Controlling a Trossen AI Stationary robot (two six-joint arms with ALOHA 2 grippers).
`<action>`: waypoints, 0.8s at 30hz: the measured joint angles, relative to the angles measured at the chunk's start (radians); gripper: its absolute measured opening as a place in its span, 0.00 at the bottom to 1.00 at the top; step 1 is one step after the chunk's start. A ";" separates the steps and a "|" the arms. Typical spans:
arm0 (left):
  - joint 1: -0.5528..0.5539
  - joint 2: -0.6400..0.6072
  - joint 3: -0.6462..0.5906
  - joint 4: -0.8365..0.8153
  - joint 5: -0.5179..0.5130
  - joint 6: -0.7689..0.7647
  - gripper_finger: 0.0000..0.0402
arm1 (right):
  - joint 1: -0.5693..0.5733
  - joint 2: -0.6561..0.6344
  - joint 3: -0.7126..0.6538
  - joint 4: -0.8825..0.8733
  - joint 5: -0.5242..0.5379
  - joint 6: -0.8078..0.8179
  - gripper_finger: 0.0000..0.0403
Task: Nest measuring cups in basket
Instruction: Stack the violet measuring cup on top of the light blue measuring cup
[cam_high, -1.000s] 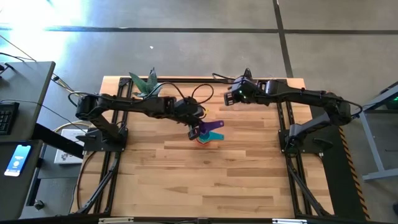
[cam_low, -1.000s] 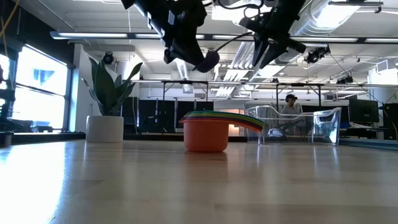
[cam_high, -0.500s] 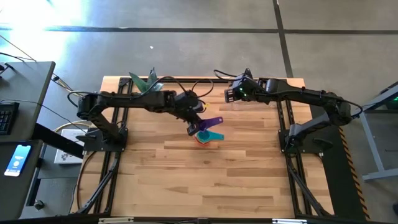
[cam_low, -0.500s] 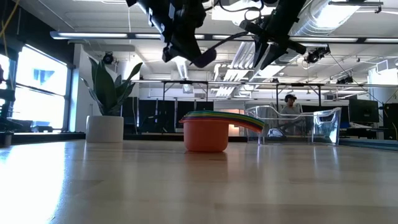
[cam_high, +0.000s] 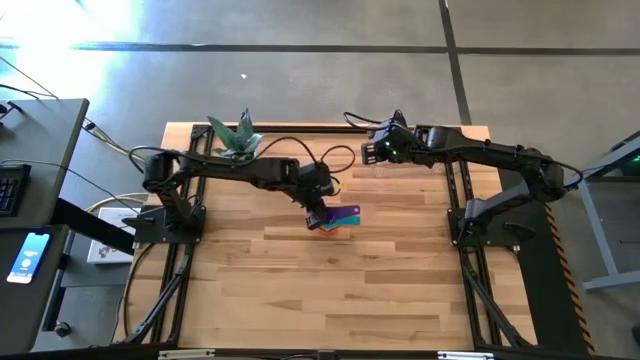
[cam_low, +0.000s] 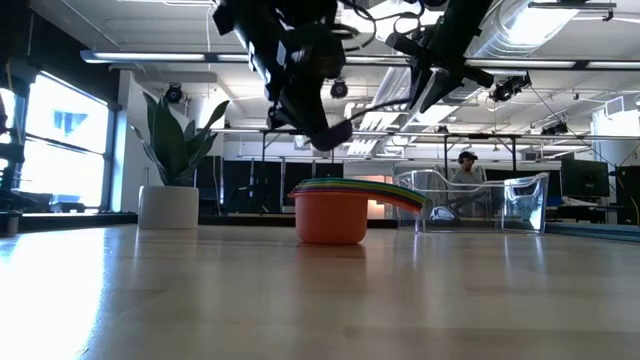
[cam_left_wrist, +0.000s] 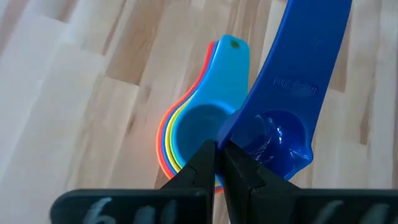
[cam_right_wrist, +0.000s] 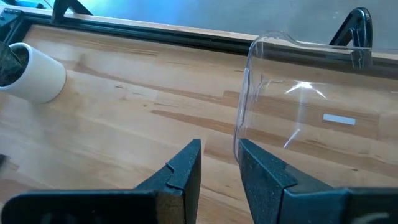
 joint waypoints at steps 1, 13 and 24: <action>-0.001 0.012 0.000 0.000 0.008 0.000 0.01 | 0.000 0.000 0.000 0.000 0.000 0.000 0.24; -0.004 0.086 0.000 0.019 0.025 -0.018 0.02 | 0.000 0.000 0.000 -0.003 -0.001 -0.017 0.24; 0.001 0.087 0.000 0.021 -0.001 -0.044 0.03 | 0.000 0.000 0.000 -0.005 -0.008 -0.035 0.24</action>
